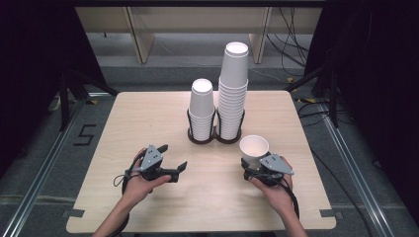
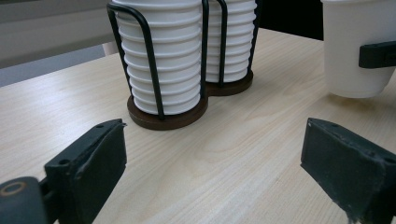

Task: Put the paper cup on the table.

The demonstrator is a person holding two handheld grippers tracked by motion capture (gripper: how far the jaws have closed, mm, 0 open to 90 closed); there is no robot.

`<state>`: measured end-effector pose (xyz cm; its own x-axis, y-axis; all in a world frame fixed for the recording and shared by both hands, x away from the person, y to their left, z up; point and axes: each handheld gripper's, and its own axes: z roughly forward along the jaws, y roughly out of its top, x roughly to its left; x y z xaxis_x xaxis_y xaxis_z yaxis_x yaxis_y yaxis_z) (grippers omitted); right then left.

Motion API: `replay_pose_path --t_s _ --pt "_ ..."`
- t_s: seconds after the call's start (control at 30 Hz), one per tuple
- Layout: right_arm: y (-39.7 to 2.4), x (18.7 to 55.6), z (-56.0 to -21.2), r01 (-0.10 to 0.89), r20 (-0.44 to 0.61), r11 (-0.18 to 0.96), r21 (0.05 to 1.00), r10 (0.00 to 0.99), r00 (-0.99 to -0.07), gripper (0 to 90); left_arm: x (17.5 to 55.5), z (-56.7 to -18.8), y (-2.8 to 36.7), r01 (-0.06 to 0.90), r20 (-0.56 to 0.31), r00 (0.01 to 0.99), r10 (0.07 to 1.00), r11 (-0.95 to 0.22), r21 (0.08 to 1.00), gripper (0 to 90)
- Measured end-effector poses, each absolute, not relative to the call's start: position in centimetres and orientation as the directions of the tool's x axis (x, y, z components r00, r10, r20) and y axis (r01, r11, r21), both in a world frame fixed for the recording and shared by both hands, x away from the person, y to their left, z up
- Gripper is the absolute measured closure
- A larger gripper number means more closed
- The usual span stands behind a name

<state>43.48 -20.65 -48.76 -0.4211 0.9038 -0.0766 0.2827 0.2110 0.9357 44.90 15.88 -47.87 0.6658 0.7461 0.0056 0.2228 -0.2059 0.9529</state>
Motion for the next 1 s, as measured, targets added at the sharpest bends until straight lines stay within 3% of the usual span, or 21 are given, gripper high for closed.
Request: replay_pose_path --t_s 1.0 --pt "-19.9 43.6 -49.9 0.338 -0.048 0.217 0.916 0.894 -0.445 15.7 44.7 -48.1 15.5 0.228 0.006 0.67 0.742 -0.214 0.95 6.4"
